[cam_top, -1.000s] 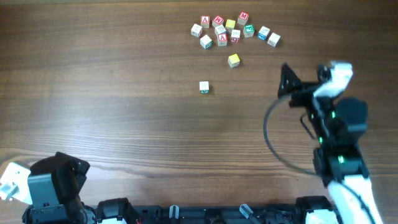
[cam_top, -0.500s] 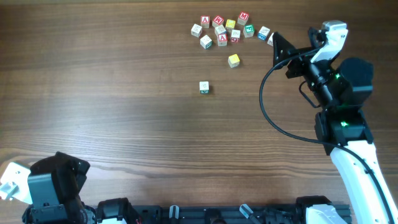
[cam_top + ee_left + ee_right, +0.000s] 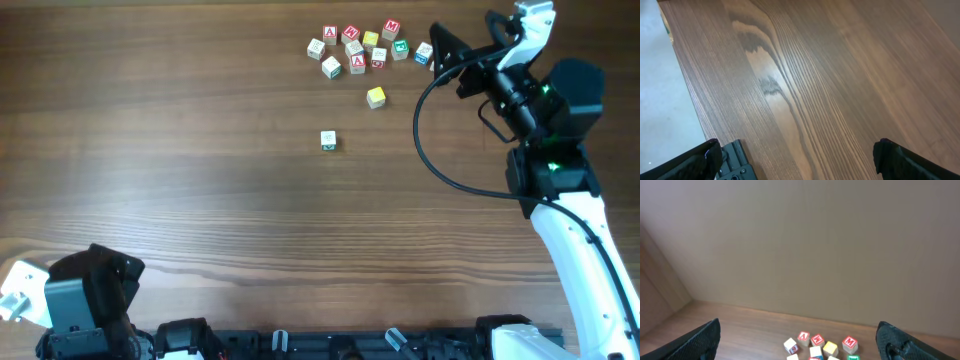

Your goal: Form a horizontal line

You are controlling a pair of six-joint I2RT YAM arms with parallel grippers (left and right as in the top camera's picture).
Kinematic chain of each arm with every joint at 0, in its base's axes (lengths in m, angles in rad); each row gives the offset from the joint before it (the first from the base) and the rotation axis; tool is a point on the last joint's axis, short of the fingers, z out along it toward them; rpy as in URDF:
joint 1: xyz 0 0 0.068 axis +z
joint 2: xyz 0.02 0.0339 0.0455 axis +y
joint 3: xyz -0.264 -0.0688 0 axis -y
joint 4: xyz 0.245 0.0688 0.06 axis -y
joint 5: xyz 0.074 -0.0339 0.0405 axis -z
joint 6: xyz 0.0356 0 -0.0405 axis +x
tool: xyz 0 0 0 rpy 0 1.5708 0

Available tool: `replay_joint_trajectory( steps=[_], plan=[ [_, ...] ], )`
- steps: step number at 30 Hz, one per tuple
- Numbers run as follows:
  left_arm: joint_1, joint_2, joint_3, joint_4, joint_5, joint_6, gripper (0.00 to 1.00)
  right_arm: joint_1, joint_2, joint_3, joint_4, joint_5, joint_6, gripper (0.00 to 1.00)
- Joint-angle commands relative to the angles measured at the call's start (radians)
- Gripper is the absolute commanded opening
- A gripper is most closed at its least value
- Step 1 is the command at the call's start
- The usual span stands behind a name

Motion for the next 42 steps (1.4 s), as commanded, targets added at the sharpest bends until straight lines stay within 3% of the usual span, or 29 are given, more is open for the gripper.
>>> replay_joint_trajectory(
  steps=[1, 35, 37, 42],
  plan=[
    [0.008, -0.007, -0.003, 0.001, -0.006, -0.013, 1.0, -0.004, 0.021, 0.026, 0.001, -0.038, -0.018, 1.0],
    [0.008, -0.007, -0.003, 0.001, -0.006, -0.013, 0.99, -0.001, 0.048, 0.025, -0.047, -0.094, 0.01, 1.0],
    [0.008, -0.007, -0.003, 0.001, -0.006, -0.013, 1.0, -0.001, 0.048, 0.024, -0.084, -0.094, 0.101, 1.0],
    [0.008, -0.007, -0.003, 0.001, -0.006, -0.013, 1.0, -0.001, 0.087, 0.024, -0.129, -0.094, 0.167, 1.0]
  ],
)
